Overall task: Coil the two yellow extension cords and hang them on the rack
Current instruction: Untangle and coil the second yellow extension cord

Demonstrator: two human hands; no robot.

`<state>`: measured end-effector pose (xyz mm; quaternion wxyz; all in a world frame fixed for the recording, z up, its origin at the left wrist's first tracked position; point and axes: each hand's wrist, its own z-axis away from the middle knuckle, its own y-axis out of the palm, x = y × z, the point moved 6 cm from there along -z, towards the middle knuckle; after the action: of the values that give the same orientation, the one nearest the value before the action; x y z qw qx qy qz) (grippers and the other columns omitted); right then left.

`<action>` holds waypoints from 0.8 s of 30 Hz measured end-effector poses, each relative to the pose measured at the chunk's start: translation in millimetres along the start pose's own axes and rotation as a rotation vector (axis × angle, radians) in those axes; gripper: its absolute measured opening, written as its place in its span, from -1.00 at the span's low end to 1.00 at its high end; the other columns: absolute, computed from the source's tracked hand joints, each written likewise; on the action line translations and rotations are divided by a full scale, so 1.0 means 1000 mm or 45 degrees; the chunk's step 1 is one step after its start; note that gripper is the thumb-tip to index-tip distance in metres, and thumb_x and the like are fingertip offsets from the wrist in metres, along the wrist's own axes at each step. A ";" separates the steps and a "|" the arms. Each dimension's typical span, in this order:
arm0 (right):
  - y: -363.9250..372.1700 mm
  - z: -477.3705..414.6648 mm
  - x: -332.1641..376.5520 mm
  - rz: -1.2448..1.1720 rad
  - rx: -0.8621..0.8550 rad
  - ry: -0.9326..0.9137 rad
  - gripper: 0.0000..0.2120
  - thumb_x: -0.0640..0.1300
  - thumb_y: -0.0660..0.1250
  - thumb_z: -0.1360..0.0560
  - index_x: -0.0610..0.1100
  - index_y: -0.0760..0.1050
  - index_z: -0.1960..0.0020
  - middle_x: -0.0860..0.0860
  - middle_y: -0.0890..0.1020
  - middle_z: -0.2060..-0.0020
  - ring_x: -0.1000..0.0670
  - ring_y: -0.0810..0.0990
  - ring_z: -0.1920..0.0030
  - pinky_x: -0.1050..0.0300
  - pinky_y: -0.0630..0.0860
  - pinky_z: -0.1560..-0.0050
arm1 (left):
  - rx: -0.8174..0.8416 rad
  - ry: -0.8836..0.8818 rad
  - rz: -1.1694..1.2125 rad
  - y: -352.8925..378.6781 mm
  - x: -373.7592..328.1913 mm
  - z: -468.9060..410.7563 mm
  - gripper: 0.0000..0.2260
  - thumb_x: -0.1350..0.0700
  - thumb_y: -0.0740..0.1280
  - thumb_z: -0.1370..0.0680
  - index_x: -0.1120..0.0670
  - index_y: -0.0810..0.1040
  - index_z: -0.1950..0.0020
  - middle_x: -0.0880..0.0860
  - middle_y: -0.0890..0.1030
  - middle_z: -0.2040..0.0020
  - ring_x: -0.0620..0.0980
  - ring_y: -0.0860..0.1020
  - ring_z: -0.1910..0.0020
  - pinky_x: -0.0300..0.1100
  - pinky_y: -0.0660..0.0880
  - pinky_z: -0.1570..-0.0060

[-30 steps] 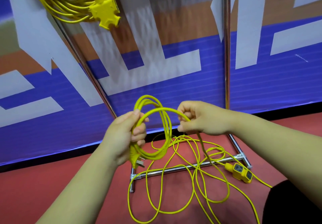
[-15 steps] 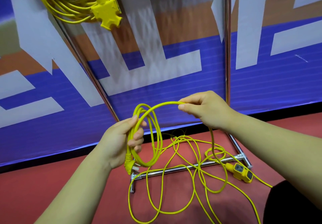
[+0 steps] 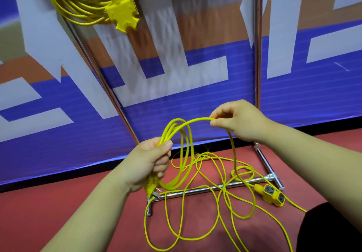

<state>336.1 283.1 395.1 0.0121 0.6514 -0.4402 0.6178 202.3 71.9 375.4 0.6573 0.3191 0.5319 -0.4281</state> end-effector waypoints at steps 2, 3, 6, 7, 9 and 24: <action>0.001 0.002 0.002 -0.028 -0.013 0.046 -0.97 -0.08 0.53 -0.44 0.00 0.69 0.13 0.03 0.68 0.34 -0.02 0.61 0.33 -0.06 0.61 0.12 | -0.077 0.006 -0.048 0.000 0.001 -0.003 -0.77 0.04 0.32 -0.61 0.12 0.44 0.19 0.00 0.19 0.45 -0.10 0.13 0.51 -0.28 0.18 0.53; 0.002 0.003 0.004 -0.107 -0.020 0.077 -0.97 -0.10 0.54 -0.43 -0.02 0.70 0.14 -0.02 0.69 0.32 -0.05 0.62 0.32 -0.09 0.63 0.12 | -0.106 0.009 -0.077 0.000 0.002 -0.004 -0.78 0.05 0.31 -0.62 0.14 0.46 0.16 -0.01 0.19 0.45 -0.10 0.13 0.51 -0.28 0.15 0.53; 0.008 0.008 0.009 -0.474 -0.049 0.194 -0.93 -0.18 0.54 -0.43 -0.12 0.69 0.10 -0.12 0.69 0.26 0.05 0.61 0.31 0.09 0.63 0.25 | -0.132 0.017 -0.157 0.007 0.009 -0.010 -0.80 0.06 0.43 -0.54 0.19 0.57 0.02 0.00 0.23 0.42 -0.08 0.16 0.50 -0.28 0.17 0.52; 0.012 0.009 0.012 -0.589 -0.049 0.228 -0.92 -0.20 0.54 -0.42 -0.14 0.68 0.09 -0.08 0.67 0.28 0.08 0.61 0.30 0.18 0.62 0.29 | -0.143 0.010 -0.175 0.011 0.012 -0.012 -0.81 0.08 0.46 -0.51 0.18 0.61 -0.02 0.01 0.24 0.40 -0.07 0.18 0.49 -0.27 0.18 0.51; 0.021 0.009 0.017 -0.761 -0.035 0.273 -0.91 -0.22 0.54 -0.42 -0.12 0.67 0.10 -0.01 0.65 0.30 0.08 0.63 0.28 0.20 0.61 0.26 | -0.167 0.004 -0.199 0.021 0.018 -0.017 -0.85 0.15 0.48 -0.51 0.09 0.66 -0.07 0.00 0.28 0.42 -0.06 0.21 0.49 -0.26 0.22 0.50; 0.024 0.012 0.030 -1.040 -0.153 0.243 -0.92 -0.26 0.49 -0.46 -0.11 0.65 0.11 0.01 0.67 0.28 0.06 0.65 0.29 0.21 0.59 0.27 | -0.124 0.062 -0.304 0.056 0.029 -0.043 -0.85 0.11 0.54 -0.45 0.11 0.70 0.01 0.15 0.40 0.42 0.02 0.30 0.54 -0.21 0.29 0.49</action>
<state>326.5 245.1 404.0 0.3347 0.7103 -0.1782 0.5930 236.6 127.5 334.8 0.6032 0.2314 0.6020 -0.4692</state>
